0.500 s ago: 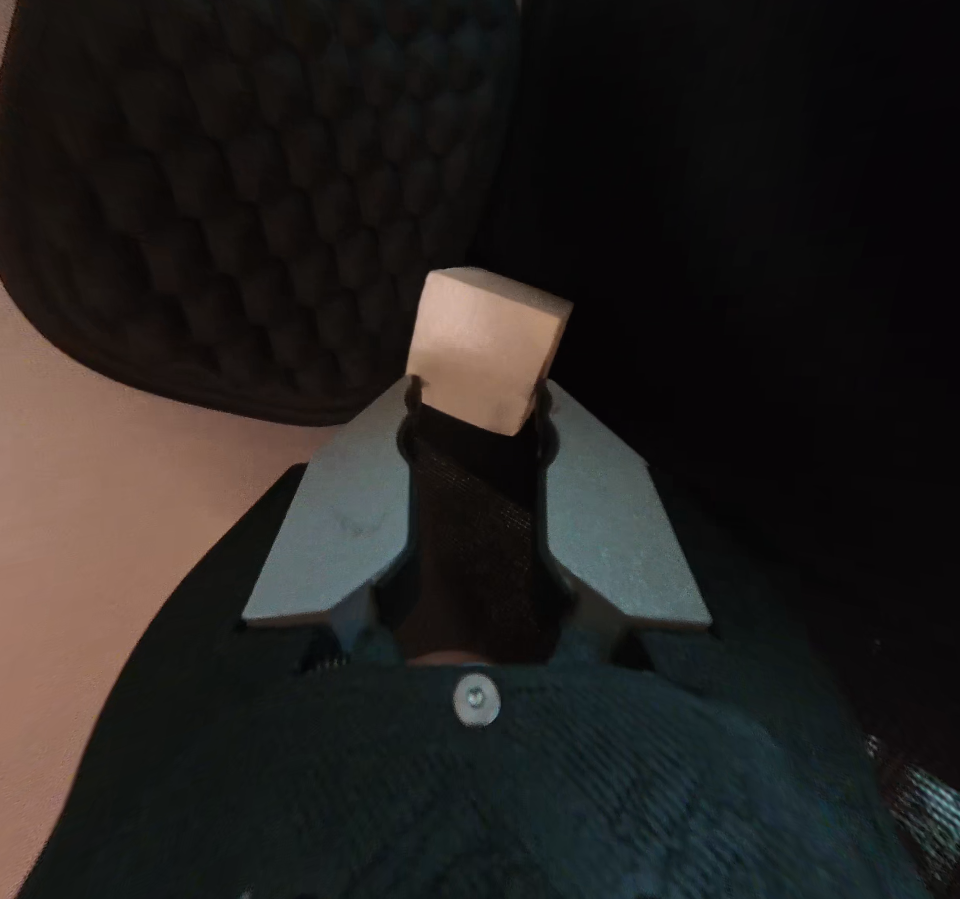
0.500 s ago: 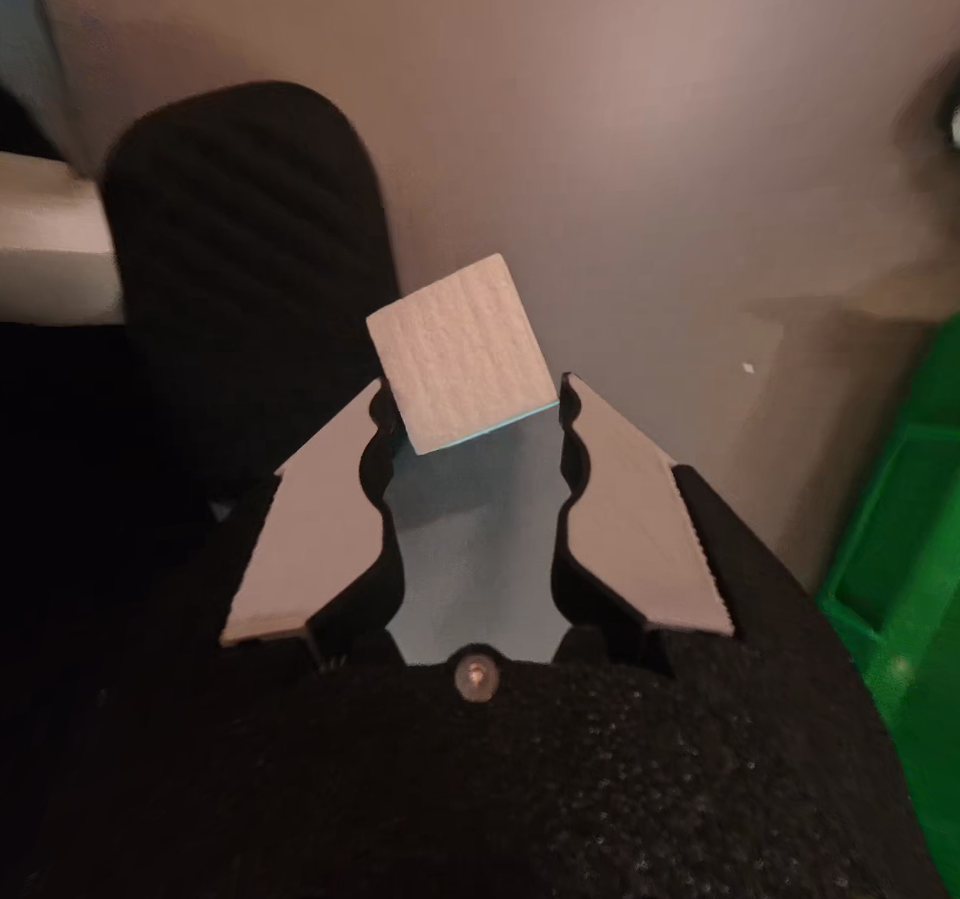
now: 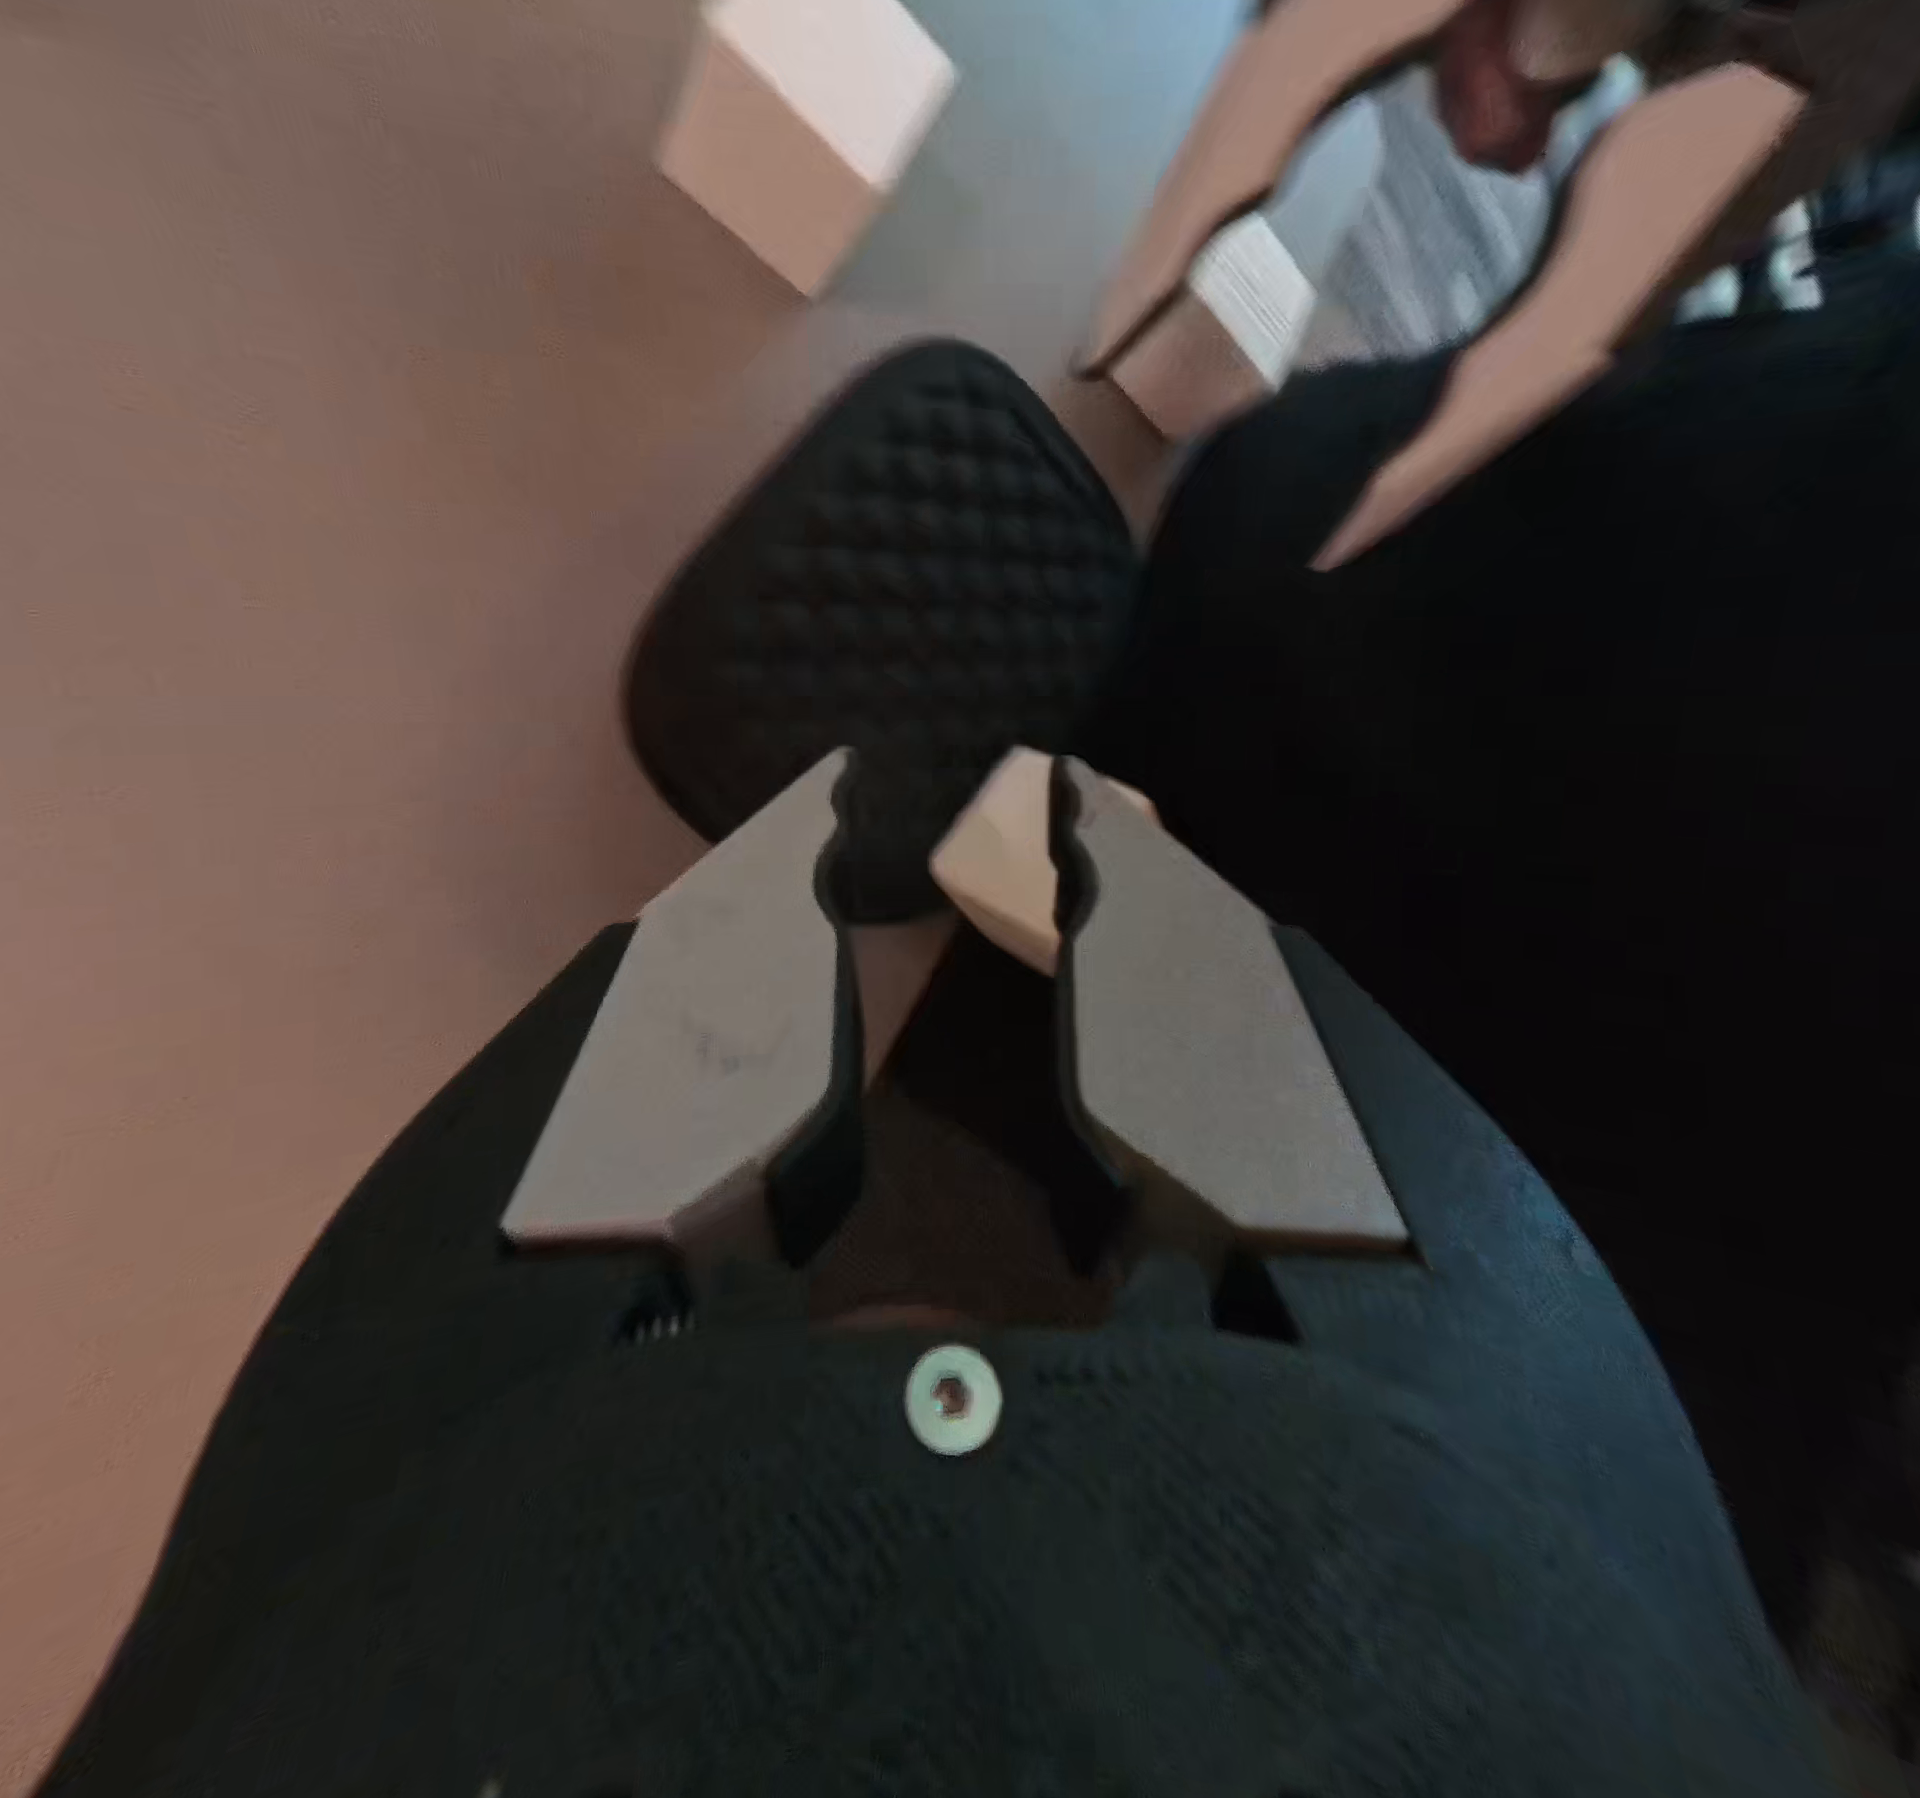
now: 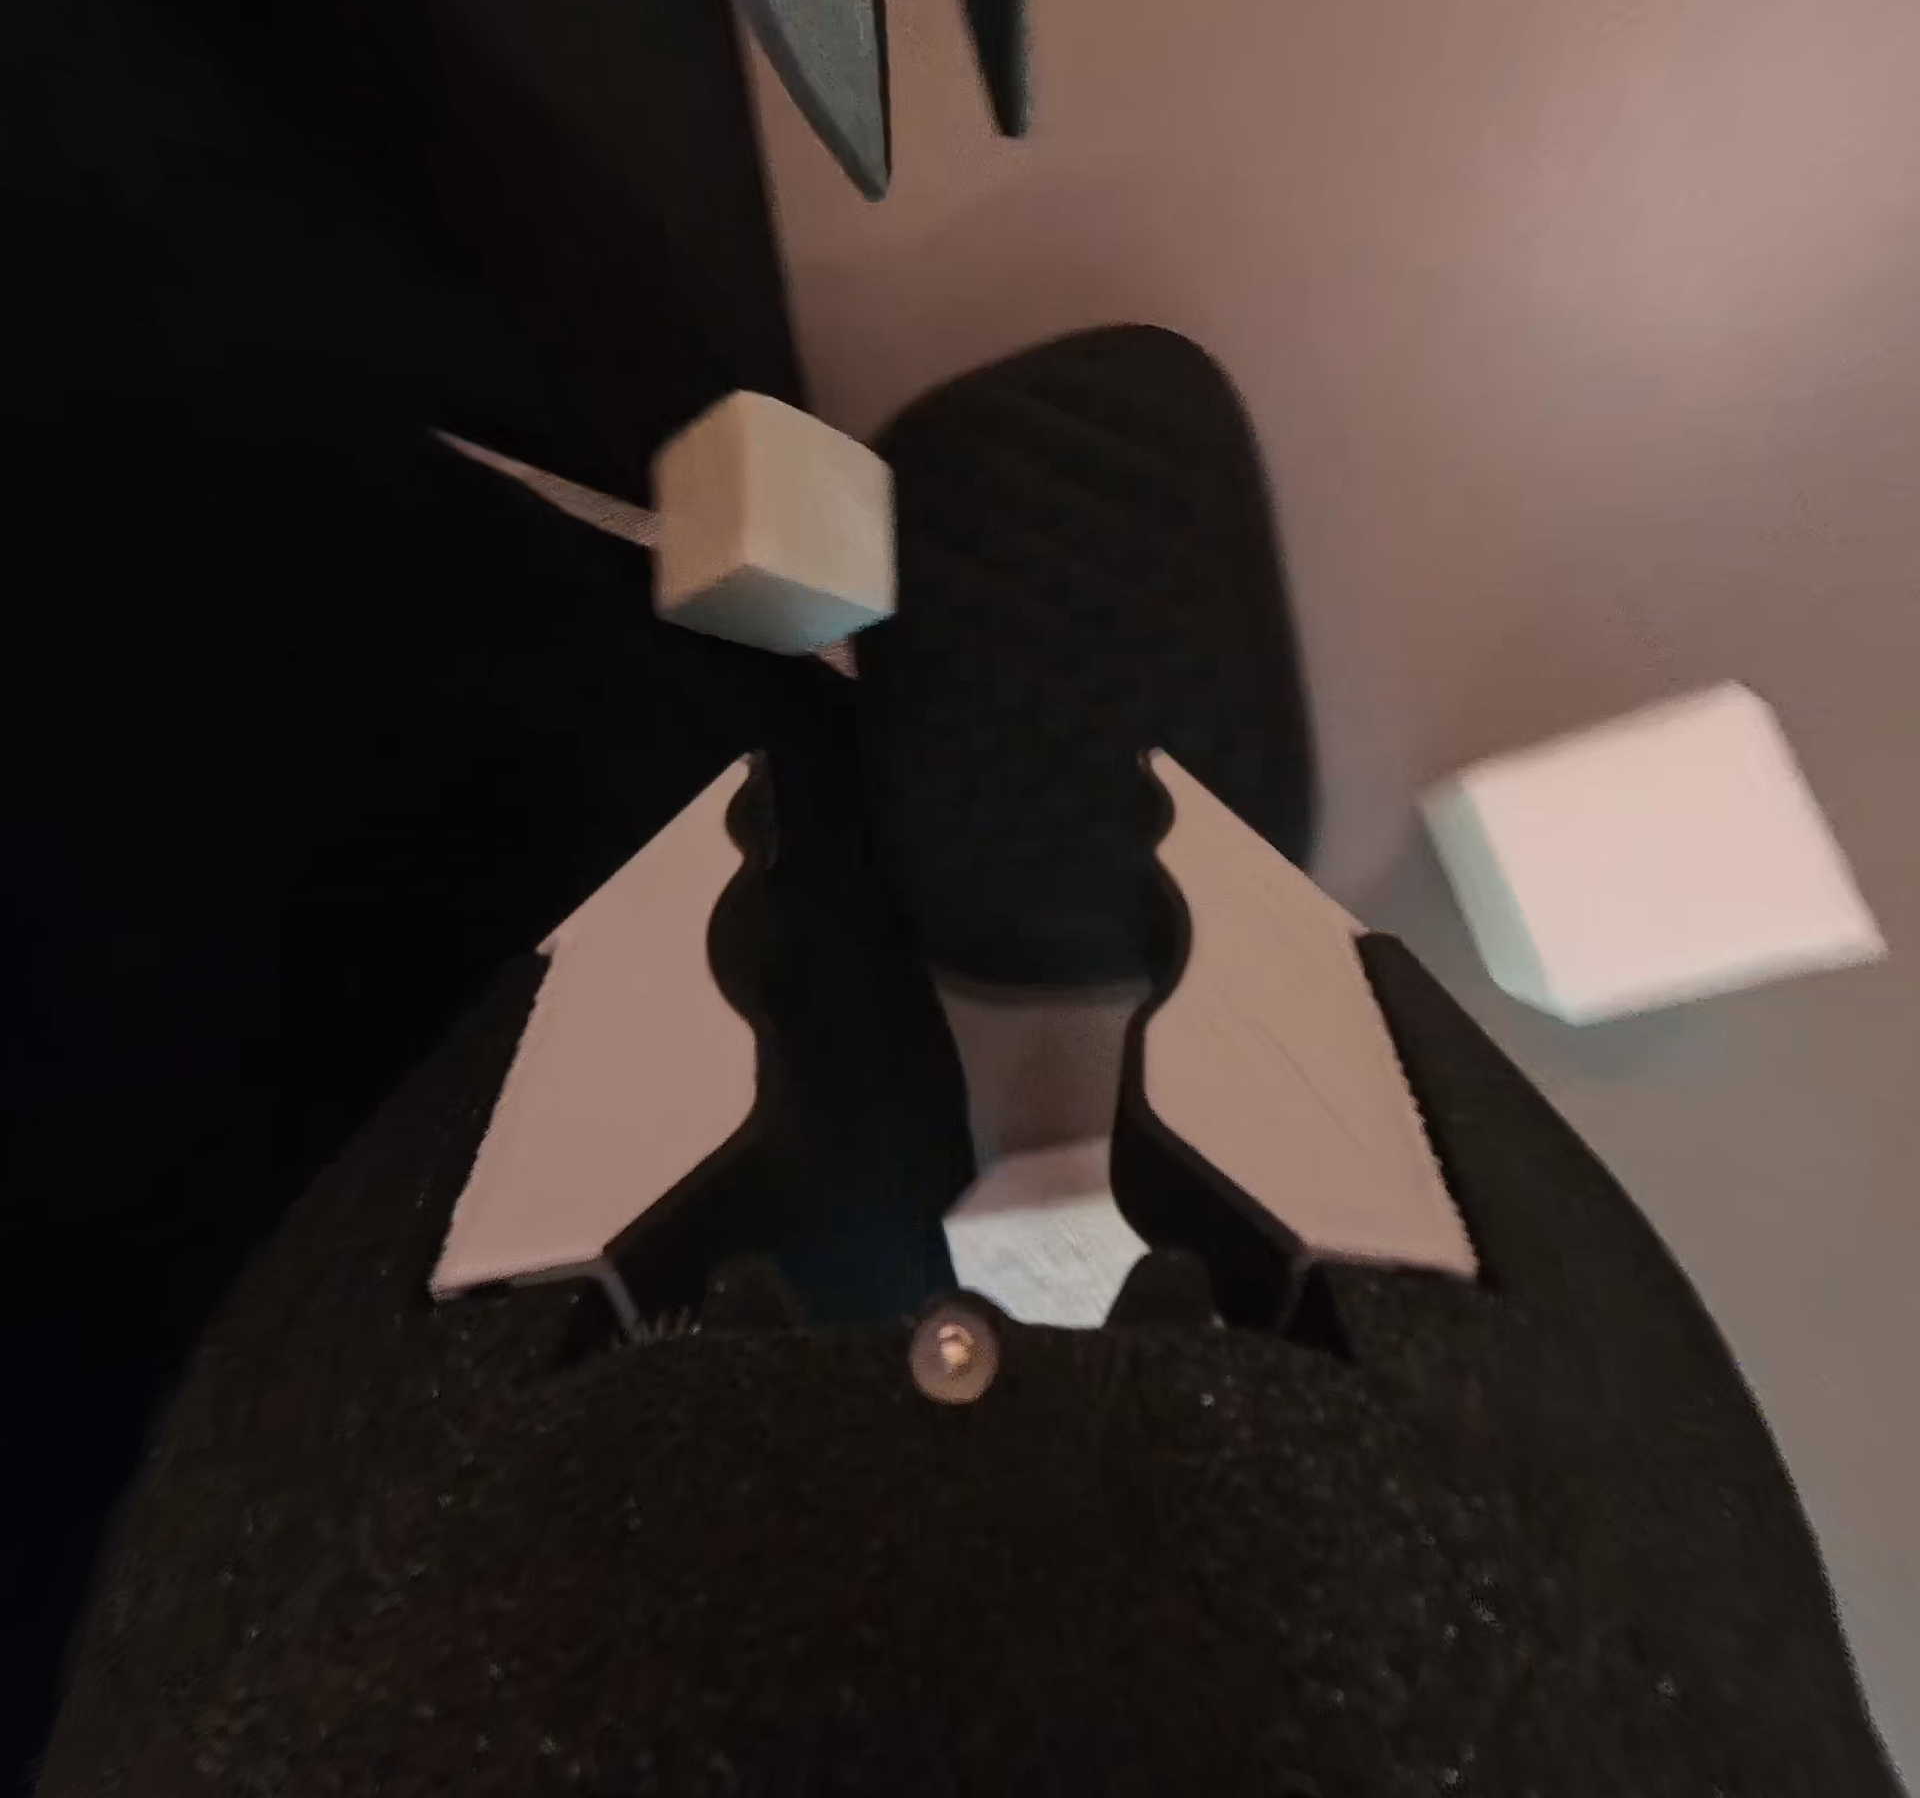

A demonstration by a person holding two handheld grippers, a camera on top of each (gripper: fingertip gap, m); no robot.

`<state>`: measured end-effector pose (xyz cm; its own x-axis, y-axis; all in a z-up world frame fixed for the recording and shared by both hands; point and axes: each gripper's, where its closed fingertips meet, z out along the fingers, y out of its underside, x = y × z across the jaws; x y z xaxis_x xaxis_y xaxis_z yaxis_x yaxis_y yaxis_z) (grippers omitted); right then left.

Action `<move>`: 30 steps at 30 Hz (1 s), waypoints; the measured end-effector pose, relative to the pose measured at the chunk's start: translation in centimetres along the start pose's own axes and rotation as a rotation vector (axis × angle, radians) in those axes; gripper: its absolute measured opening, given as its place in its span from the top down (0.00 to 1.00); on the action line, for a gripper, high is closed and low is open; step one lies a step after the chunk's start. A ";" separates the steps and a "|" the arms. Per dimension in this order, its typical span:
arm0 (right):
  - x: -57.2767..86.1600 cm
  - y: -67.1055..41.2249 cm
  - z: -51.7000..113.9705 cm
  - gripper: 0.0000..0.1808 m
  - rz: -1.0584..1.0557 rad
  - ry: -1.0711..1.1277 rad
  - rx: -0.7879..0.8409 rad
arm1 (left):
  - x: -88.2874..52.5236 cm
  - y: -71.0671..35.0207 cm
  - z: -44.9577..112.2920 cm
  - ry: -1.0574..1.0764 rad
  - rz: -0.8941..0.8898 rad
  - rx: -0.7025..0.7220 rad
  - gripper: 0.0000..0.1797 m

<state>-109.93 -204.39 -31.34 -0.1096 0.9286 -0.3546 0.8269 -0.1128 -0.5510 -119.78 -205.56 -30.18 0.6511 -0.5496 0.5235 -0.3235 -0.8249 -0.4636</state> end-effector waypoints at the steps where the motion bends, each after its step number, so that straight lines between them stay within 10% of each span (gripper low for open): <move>1: -0.5 -0.1 1.0 0.62 -0.032 -0.011 -0.034 | 1.0 1.0 -0.1 0.023 0.043 -0.053 0.79; 7: -3.0 -0.2 4.1 0.66 -0.201 -0.139 -0.107 | 3.0 8.5 3.1 0.007 0.329 -0.412 0.62; 12: -4.0 -0.4 7.4 0.60 -0.294 -0.256 -0.201 | 3.3 9.5 5.5 0.081 0.123 -0.522 0.82; 30: -2.2 -0.9 5.6 0.68 0.072 -0.366 -0.064 | 3.2 6.8 4.9 0.246 -0.254 -0.300 0.83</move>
<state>-113.49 -208.30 -34.29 -0.2304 0.7297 -0.6437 0.8713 -0.1399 -0.4704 -116.50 -212.24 -35.18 0.5648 -0.3106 0.7645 -0.3832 -0.9192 -0.0904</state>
